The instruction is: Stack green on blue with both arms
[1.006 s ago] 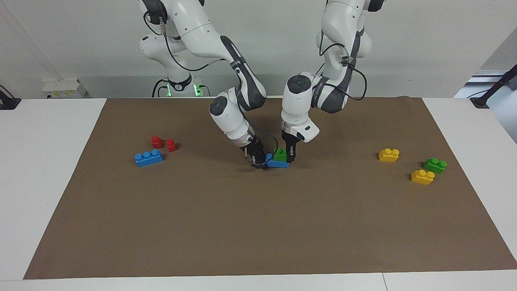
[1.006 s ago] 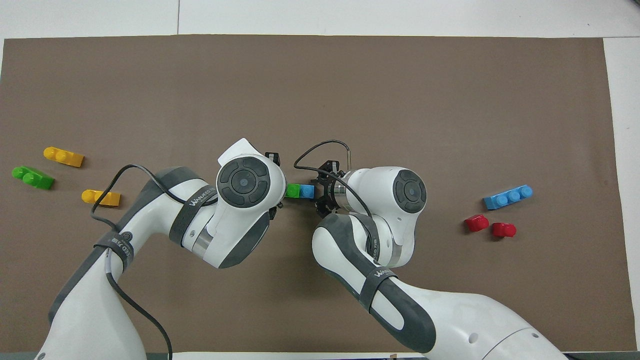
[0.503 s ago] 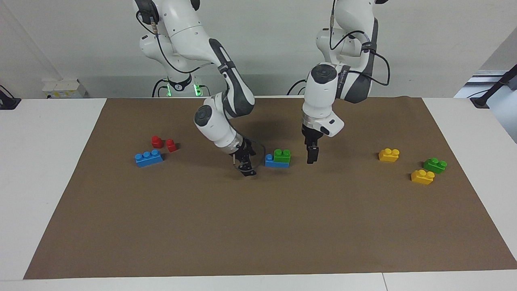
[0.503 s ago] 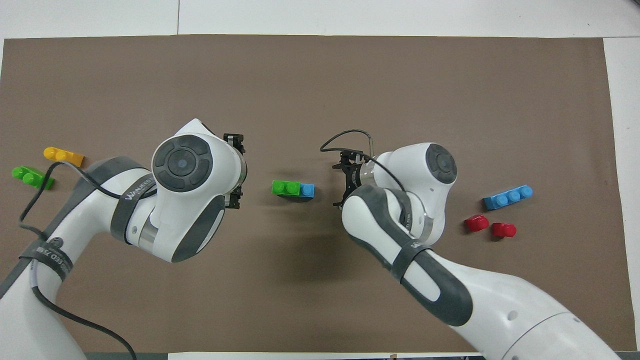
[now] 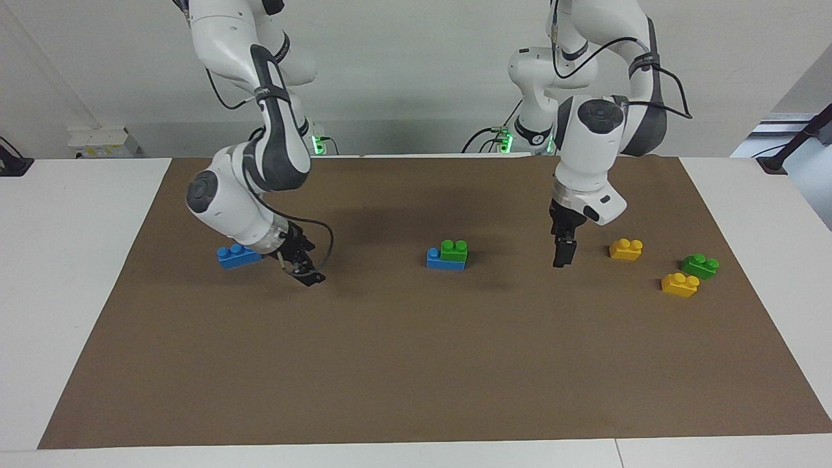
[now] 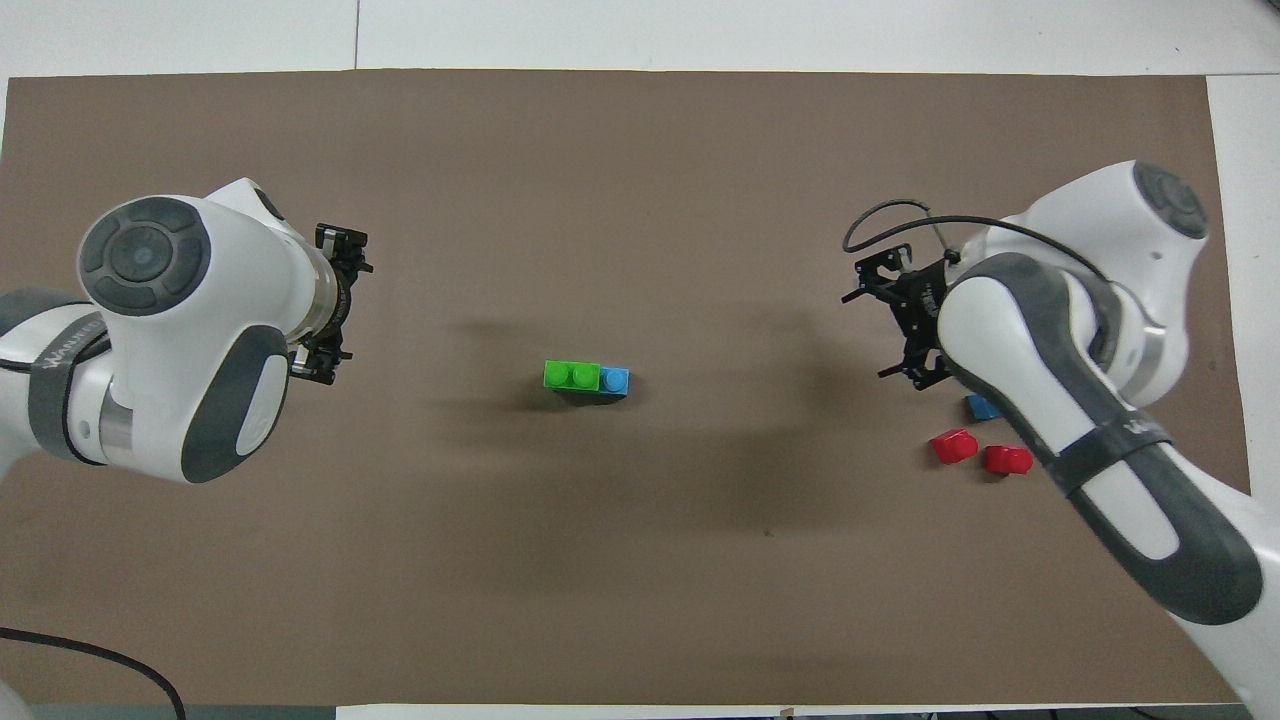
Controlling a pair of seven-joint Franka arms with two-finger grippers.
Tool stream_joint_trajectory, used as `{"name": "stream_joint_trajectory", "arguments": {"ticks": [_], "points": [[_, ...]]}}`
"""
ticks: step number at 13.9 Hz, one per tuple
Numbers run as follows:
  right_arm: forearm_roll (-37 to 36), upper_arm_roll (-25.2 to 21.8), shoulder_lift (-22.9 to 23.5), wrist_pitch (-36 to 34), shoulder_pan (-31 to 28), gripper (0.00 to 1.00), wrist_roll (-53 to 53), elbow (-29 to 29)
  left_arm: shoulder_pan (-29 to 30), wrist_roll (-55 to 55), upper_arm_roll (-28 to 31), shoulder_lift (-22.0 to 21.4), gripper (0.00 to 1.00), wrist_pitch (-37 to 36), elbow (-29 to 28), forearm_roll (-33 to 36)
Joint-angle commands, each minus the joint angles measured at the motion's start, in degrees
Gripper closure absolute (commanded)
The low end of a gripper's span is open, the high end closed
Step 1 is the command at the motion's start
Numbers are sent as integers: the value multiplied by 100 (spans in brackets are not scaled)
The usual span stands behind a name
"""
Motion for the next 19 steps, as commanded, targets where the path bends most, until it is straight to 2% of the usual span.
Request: {"name": "stream_joint_trajectory", "arguments": {"ticks": [1, 5, 8, 12, 14, 19], "points": [[-726, 81, -124, -1057, -484, 0, -1116, 769, 452, 1444, -49, 10, 0, -147, 98, 25], [-1324, 72, -510, -1831, -889, 0, -3303, 1455, 980, 4169, -49, 19, 0, -156, 107, 25], [-1957, 81, -809, -2210, -881, 0, -4685, 1886, 1174, 5472, -40, 45, 0, -286, 273, 25], [-2091, 98, -1135, -2509, -837, 0, -5136, 1931, 1271, 7081, -32, 63, 0, -1042, 853, -19], [-2196, 90, -1135, -2501, -828, 0, -5697, 1914, 1280, 7714, -14, 63, 0, -1524, 1247, -482], [-2345, 98, -1135, -2457, -819, 1, -5699, 1914, 1377, 8490, -31, -8, 0, -2940, 2154, -564]]}}
